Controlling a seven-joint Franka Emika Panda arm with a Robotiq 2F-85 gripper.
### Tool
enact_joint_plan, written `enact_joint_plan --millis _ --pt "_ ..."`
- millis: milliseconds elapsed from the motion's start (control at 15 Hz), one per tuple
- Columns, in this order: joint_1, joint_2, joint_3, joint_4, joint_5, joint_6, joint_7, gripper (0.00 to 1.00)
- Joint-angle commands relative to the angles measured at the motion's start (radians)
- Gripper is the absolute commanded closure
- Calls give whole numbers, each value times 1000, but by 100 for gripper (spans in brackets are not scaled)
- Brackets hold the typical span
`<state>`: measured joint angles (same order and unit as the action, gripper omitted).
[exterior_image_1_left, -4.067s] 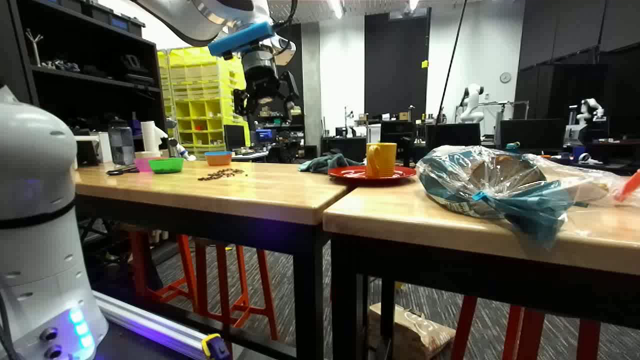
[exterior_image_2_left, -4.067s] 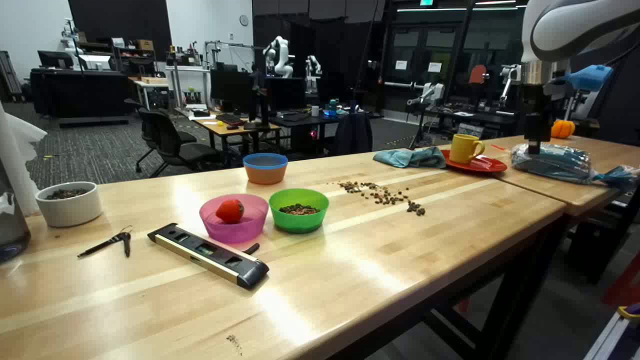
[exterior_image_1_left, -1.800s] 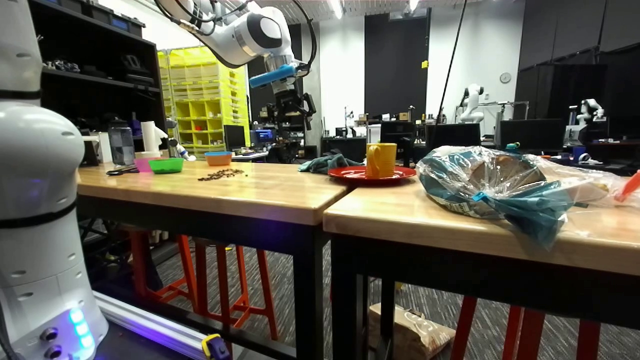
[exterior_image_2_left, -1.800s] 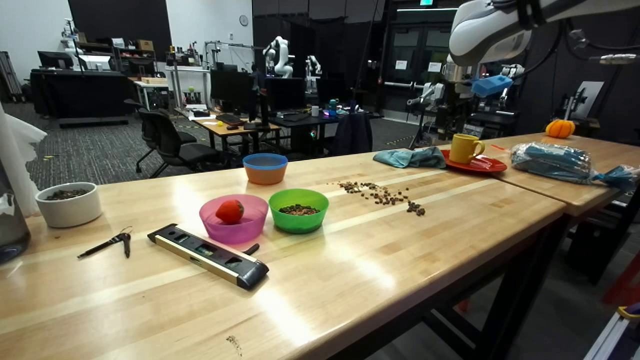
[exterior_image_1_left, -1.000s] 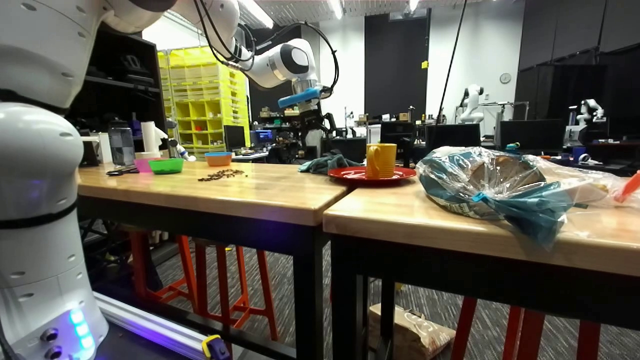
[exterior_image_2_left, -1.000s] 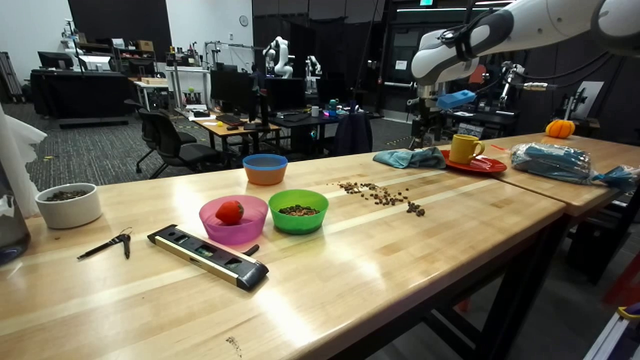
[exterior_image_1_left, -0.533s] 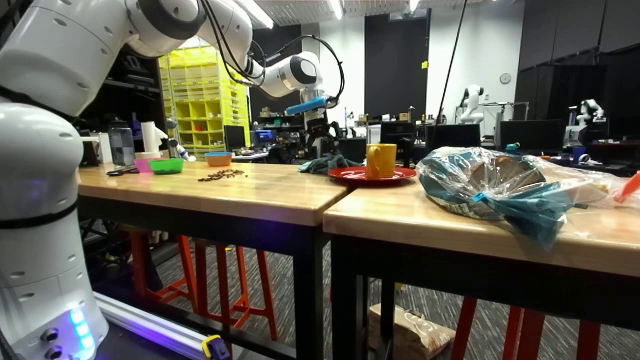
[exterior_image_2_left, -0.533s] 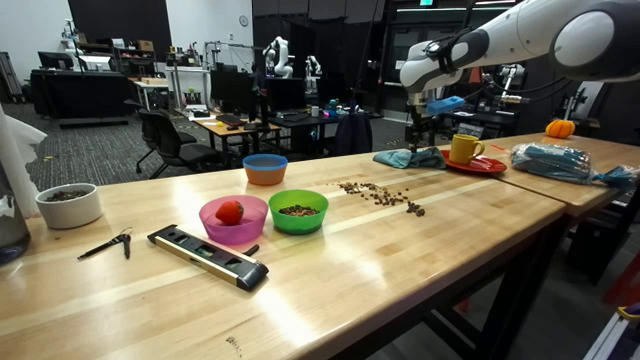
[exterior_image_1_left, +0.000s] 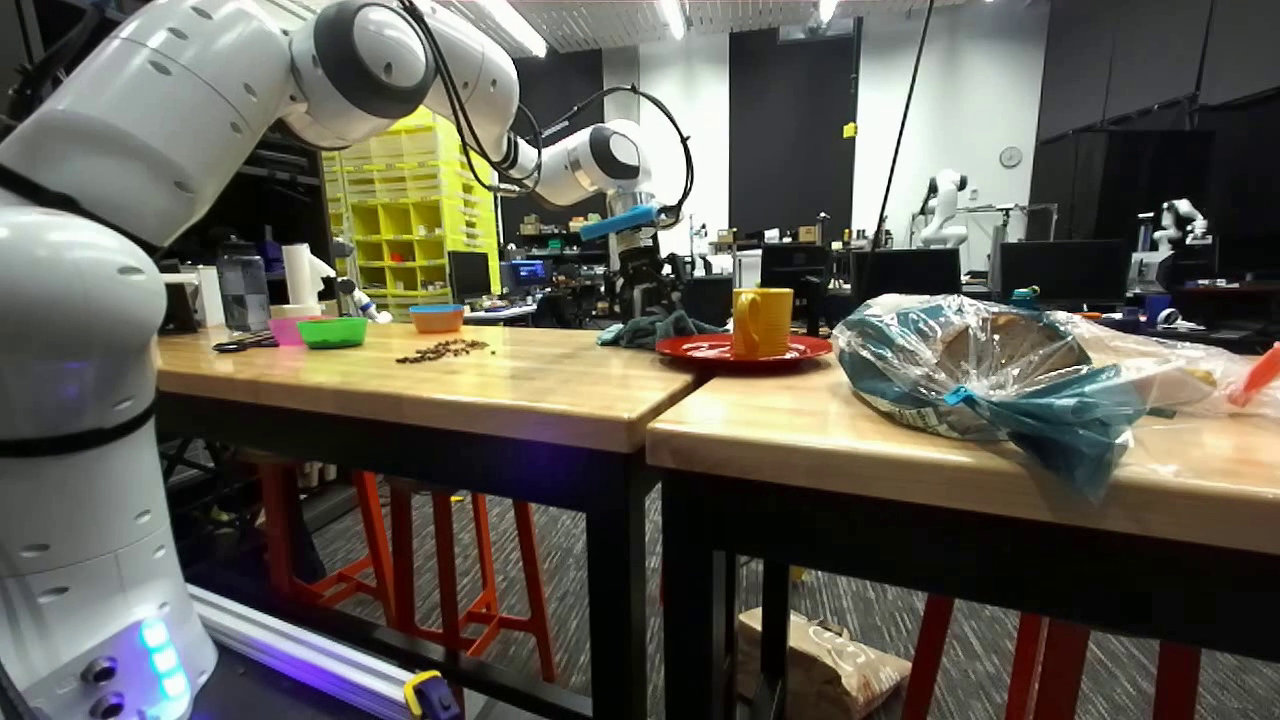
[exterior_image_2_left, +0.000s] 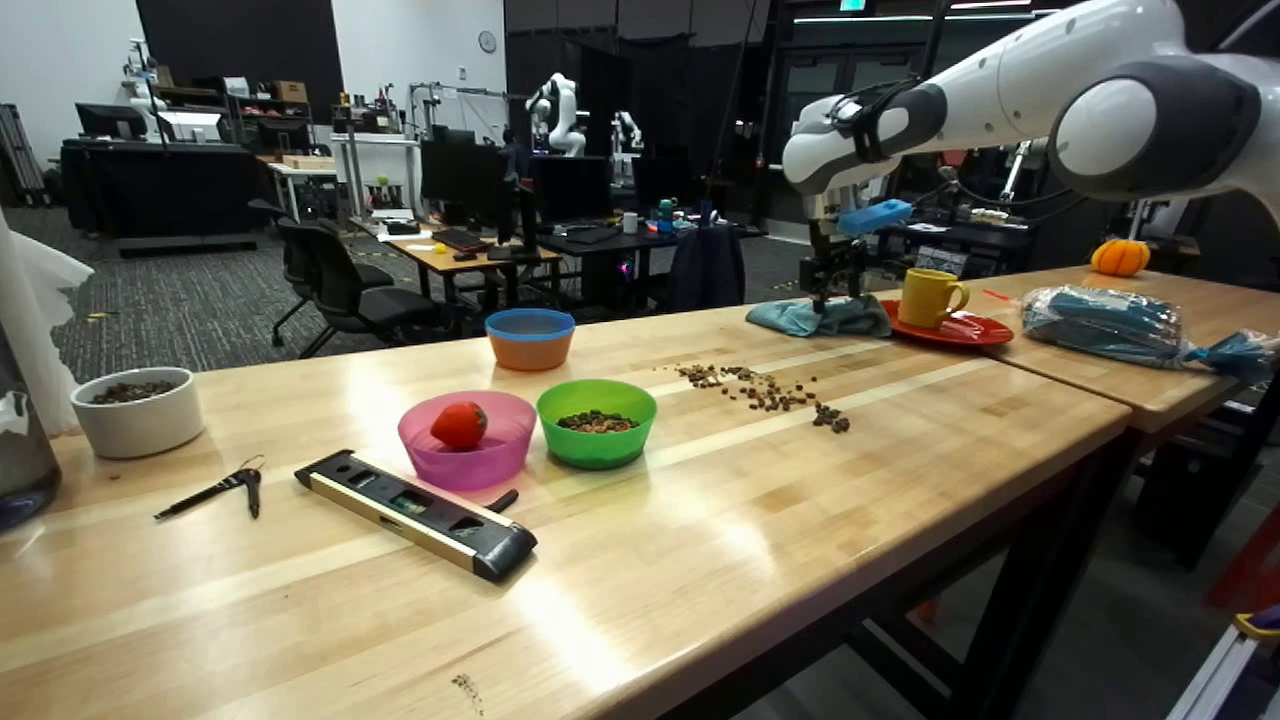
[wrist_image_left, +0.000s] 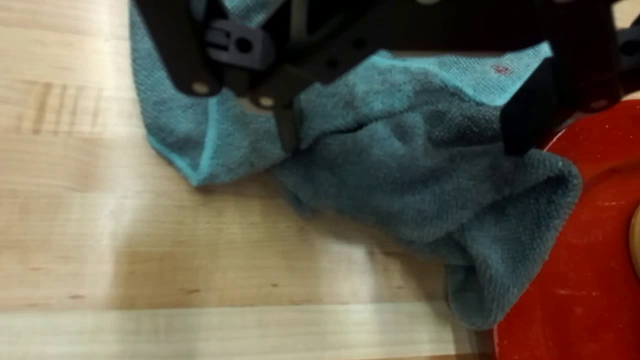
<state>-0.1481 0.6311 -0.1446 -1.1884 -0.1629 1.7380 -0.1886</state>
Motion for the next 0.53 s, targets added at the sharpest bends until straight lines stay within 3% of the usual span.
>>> enact_joint_plan --millis 0,67,200,467 --pt "-18 68 17 127 4 -61 -3 0" --pt "-20 83 17 152 4 -74 -3 0" --pt "-25 114 16 199 5 -100 -3 25" --pt "-32 166 16 271 2 -156 -7 56"
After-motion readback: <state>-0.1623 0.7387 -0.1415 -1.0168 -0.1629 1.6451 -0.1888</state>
